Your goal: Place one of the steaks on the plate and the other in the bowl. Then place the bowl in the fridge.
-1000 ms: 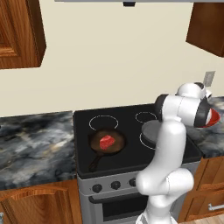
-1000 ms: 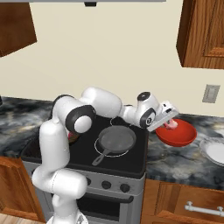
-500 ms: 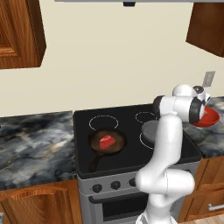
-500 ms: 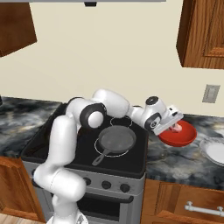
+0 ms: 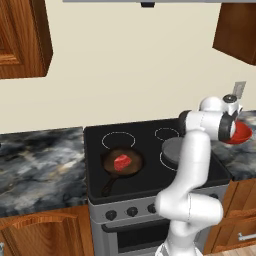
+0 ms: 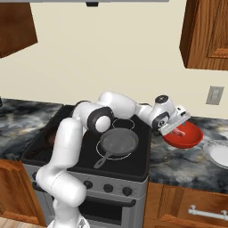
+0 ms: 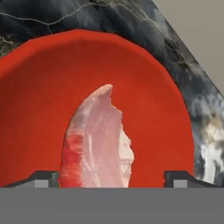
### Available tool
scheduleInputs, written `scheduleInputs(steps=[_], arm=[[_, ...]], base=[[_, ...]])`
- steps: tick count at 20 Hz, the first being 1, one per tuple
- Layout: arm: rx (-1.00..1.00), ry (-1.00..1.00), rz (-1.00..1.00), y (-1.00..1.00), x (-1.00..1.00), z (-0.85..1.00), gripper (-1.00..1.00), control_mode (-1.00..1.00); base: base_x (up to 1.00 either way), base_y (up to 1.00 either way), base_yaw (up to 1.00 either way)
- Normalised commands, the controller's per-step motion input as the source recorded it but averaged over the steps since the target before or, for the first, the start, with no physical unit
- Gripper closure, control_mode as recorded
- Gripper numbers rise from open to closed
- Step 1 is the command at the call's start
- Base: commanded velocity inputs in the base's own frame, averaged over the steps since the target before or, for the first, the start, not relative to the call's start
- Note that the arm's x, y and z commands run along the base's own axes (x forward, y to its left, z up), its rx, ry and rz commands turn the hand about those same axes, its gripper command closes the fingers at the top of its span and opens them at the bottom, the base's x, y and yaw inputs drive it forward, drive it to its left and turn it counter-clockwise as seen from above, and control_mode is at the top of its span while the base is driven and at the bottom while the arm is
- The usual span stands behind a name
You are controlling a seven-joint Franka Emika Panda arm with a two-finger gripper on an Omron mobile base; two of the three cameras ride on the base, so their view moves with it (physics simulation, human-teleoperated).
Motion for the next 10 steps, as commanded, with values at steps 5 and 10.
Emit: scheduleInputs(steps=[5, 10], arm=[[-0.11, 0.01, 0.05, 0.53, -0.55, 0.14, -1.0, -1.0], [-0.14, 0.02, 0.06, 0.67, -0.33, 0.41, -1.0, -1.0]], base=[[0.0, 0.0, 0.0], [0.0, 0.0, 0.0]])
